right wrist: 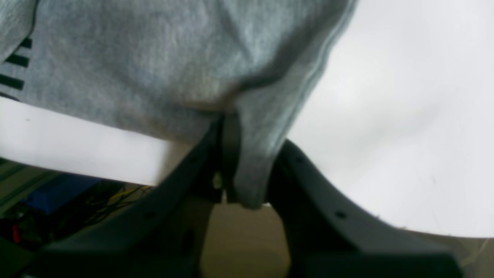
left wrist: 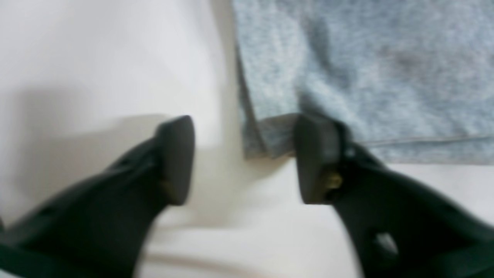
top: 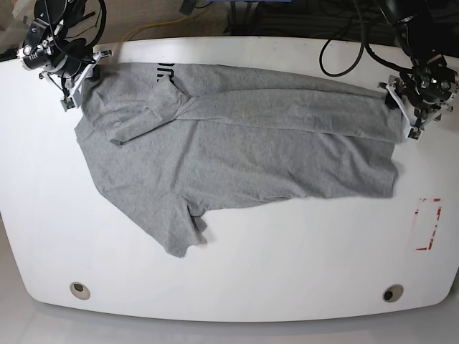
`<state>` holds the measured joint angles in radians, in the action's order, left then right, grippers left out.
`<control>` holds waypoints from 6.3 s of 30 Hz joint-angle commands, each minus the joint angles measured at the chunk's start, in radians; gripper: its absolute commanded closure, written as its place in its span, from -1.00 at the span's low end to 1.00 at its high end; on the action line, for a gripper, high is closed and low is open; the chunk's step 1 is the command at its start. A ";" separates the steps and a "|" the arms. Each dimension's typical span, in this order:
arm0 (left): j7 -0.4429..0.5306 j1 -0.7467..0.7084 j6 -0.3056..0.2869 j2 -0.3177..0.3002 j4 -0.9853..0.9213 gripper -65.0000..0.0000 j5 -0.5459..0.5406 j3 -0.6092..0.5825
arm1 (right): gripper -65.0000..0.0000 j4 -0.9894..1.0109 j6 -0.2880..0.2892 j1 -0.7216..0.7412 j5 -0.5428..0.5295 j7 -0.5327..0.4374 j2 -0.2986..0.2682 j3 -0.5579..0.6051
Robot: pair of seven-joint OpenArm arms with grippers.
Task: Fold the T-shirt properly
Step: 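Pull the shirt edge with both grippers and release it, then move both grippers to the shirt's hem edge and pinch it, then fold the hem over toward the collar with both grippers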
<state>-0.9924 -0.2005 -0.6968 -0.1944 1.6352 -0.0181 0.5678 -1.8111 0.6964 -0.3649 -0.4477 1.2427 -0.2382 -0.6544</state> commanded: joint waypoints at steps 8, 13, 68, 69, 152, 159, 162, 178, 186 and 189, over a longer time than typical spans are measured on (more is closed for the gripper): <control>-0.015 -0.086 -0.001 -0.006 0.006 0.88 0.017 0.002 | 1.00 -0.017 0.002 0.002 -0.012 -0.007 -0.016 -0.012; -0.012 -0.162 -0.001 -0.026 0.021 0.87 0.013 0.037 | 1.00 -0.017 0.002 -0.007 -0.010 -0.004 -0.023 -0.014; -0.056 0.143 -0.001 -0.057 0.290 -0.08 0.019 0.073 | -0.43 0.868 0.002 0.900 0.069 -0.415 -0.123 0.566; -0.056 0.141 -0.001 -0.058 0.290 -0.08 0.019 0.073 | -0.43 0.903 0.002 0.910 0.092 -0.455 -0.122 0.582; 0.191 0.338 -0.001 -0.053 -0.065 1.00 0.066 -0.019 | 1.00 0.064 0.002 0.623 0.172 -0.056 -0.072 0.427; 0.192 0.253 -0.001 -0.055 -0.028 1.00 0.066 -0.010 | 1.00 -0.144 0.002 0.406 0.171 -0.036 -0.065 0.367; 0.194 0.229 -0.001 -0.055 -0.029 1.00 0.066 0.018 | 1.00 -0.187 0.002 0.327 0.171 -0.036 -0.063 0.354; 0.192 0.200 -0.001 -0.106 -0.123 0.55 0.068 -0.061 | 0.57 -0.191 0.002 0.057 0.178 -0.036 0.036 0.227; 0.122 0.177 -0.001 -0.121 -0.082 -0.31 0.045 -0.056 | -0.50 -0.224 0.002 -0.001 0.151 -0.036 0.038 0.190; 0.057 0.172 -0.001 -0.147 0.007 -0.31 -0.032 -0.019 | -0.41 -0.223 0.002 -0.003 0.069 -0.036 0.038 0.103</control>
<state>-0.9306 -0.0441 -0.7048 -0.2985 1.5890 -0.0322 0.5320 -2.0148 0.7013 -0.3714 -0.3573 1.2144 -0.1802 -0.5251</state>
